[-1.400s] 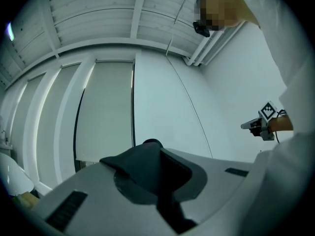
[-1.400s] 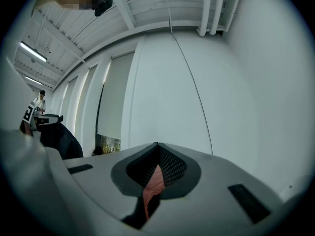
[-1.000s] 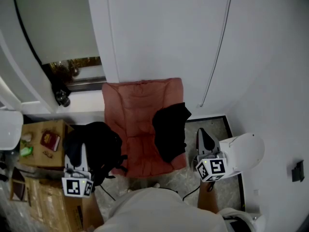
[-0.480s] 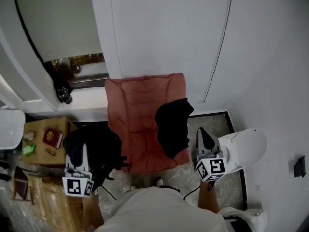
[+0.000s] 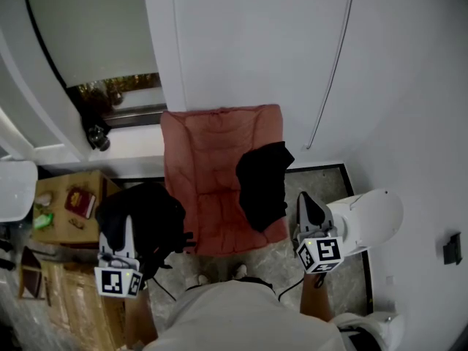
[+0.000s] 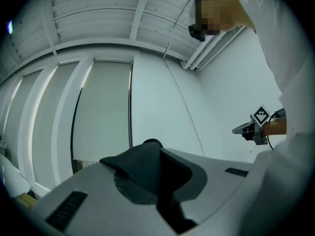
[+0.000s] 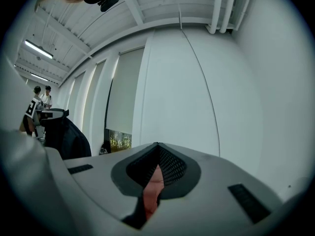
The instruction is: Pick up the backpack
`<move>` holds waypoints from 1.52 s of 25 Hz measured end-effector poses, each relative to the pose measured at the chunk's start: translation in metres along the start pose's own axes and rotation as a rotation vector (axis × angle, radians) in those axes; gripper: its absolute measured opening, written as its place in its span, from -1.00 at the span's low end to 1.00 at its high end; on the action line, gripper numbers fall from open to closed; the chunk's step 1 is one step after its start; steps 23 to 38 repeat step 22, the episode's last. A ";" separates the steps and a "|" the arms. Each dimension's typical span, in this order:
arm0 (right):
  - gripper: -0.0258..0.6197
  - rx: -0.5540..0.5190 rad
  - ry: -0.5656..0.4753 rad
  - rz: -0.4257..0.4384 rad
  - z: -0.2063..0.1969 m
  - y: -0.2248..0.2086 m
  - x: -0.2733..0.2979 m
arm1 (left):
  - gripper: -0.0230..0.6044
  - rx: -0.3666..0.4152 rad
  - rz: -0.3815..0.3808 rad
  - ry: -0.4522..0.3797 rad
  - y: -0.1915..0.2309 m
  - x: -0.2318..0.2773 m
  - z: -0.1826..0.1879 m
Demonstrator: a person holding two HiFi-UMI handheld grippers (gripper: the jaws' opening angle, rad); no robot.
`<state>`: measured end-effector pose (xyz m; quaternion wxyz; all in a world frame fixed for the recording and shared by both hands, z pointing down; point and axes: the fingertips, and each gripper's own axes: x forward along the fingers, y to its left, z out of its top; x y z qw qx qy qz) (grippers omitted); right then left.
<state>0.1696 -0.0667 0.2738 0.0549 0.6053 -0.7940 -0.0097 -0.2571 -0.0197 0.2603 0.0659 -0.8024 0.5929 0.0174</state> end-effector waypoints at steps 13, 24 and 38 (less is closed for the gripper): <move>-0.85 0.002 0.000 -0.006 -0.001 0.008 -0.014 | -0.82 -0.005 -0.027 0.021 -0.005 -0.010 -0.005; -0.85 0.006 -0.005 -0.021 0.000 0.012 -0.020 | -0.82 -0.001 -0.055 0.027 -0.007 -0.011 -0.007; -0.85 0.006 -0.005 -0.021 0.000 0.012 -0.020 | -0.82 -0.001 -0.055 0.027 -0.007 -0.011 -0.007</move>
